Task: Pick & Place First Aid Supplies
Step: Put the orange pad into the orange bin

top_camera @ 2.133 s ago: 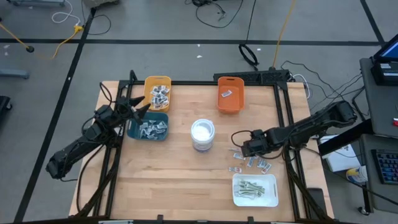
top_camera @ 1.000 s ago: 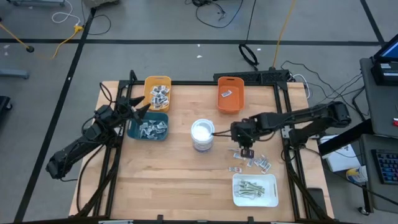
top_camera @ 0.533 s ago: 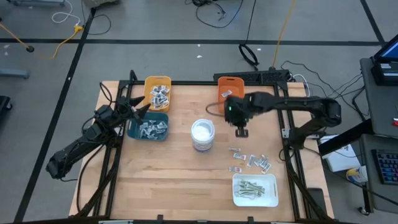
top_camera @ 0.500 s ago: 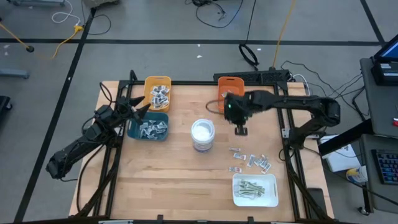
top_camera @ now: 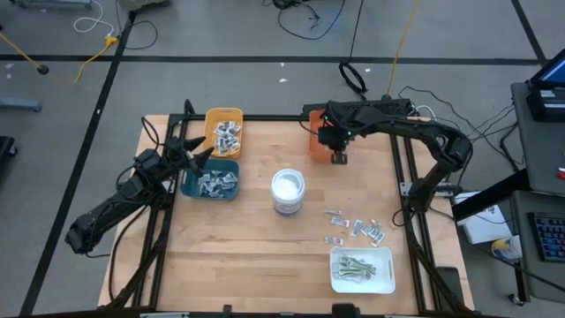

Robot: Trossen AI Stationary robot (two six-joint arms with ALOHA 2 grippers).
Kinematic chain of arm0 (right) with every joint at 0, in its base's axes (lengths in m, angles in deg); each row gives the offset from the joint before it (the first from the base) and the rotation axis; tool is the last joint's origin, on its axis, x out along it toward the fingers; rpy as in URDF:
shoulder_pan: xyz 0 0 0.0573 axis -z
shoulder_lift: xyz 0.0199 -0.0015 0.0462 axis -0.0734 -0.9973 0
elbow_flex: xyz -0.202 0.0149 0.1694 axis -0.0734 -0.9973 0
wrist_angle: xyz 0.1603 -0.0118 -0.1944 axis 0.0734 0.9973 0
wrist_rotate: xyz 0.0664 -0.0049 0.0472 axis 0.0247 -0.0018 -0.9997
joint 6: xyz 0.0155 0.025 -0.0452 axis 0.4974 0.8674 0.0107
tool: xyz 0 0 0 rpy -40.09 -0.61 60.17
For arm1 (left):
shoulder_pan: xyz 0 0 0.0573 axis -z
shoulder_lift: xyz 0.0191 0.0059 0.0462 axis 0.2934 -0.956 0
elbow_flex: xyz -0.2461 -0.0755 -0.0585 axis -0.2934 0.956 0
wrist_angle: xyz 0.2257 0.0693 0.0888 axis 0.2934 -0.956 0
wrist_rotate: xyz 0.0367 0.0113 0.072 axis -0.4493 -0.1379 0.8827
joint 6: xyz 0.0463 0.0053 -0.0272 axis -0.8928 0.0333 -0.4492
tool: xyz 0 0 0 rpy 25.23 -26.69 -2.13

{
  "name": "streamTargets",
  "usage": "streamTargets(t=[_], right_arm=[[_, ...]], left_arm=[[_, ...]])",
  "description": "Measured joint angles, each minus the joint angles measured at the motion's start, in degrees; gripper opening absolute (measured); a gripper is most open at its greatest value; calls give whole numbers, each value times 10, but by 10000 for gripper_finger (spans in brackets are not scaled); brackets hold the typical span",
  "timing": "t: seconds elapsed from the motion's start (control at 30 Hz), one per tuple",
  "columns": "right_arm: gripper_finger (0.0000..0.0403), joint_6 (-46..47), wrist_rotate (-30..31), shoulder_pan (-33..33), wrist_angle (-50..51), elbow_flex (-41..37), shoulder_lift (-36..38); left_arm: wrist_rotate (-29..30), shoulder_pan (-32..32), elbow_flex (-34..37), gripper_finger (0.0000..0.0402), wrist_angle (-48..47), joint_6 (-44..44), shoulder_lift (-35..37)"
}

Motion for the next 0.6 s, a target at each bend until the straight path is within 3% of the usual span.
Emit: streamTargets(t=[0.4, 0.6], right_arm=[[1, -41, -3, 15, -56, 0, -56], [30, -27, -6, 15, -55, -1, -56]], left_arm=[[0, 0, 0, 306, 0, 0, 0], [0, 0, 0, 305, 0, 0, 0]])
